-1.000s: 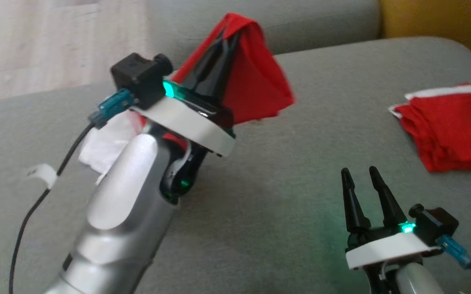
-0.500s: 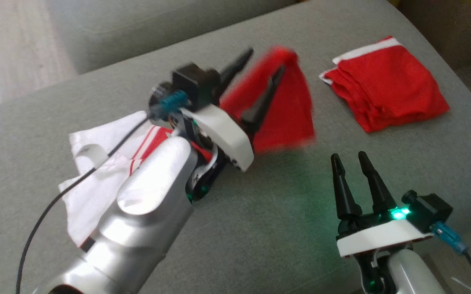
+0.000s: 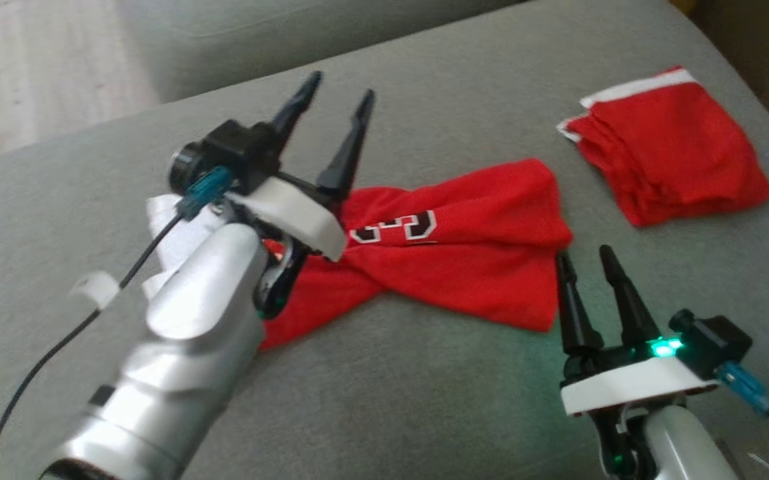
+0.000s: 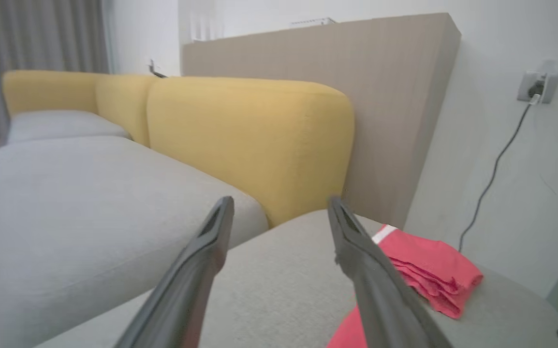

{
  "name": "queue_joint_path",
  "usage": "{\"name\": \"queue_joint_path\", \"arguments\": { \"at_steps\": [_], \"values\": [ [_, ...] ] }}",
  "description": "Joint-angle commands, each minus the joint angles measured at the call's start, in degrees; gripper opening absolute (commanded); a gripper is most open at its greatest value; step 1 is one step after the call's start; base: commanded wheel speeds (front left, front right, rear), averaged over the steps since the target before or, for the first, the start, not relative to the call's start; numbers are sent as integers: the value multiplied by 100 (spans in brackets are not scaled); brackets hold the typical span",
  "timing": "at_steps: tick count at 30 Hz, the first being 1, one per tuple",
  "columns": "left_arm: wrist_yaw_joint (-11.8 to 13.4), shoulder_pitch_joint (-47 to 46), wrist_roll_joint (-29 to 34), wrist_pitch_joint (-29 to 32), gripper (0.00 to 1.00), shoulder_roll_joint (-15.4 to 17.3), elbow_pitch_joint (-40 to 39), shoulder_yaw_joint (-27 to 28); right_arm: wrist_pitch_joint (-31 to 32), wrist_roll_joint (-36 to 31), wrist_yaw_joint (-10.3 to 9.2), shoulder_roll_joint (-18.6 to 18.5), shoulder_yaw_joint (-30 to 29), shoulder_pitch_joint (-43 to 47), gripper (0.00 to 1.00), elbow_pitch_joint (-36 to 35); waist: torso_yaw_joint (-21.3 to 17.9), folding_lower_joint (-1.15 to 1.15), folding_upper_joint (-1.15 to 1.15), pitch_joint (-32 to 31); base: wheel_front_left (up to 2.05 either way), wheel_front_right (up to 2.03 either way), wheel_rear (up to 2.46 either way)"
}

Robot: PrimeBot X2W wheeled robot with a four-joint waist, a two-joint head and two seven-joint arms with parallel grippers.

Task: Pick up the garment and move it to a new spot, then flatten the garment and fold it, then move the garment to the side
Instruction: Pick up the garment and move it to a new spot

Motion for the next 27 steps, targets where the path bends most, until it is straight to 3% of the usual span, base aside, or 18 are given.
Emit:
{"name": "queue_joint_path", "arguments": {
  "at_steps": [1,3,9,16,21,27],
  "values": [
    [90,-107,87,-150,100,263,-207,244,-78,-63,-4,-24,51,-127,100,-182,311,0,0,-120,0,0,0],
    [212,125,114,-295,100,376,-323,300,-78,-128,-4,-24,-43,-81,100,-173,528,0,0,-181,0,0,0],
    [902,1643,63,-573,100,740,-1113,824,-78,-297,-4,-24,-208,154,100,-144,1081,0,0,-469,0,0,0],
    [1301,3336,185,-591,100,682,-2159,1394,-78,-428,-4,-23,-532,471,100,-145,1431,0,0,-637,0,0,0],
    [1300,3993,489,-592,100,338,-2505,1637,-78,-529,-4,-23,-637,642,100,-117,1530,0,0,-693,0,0,0],
    [1120,3962,772,-592,100,128,-2524,1738,-78,-698,-4,-23,-779,687,100,71,1512,0,0,-642,0,0,0]
  ]
}}
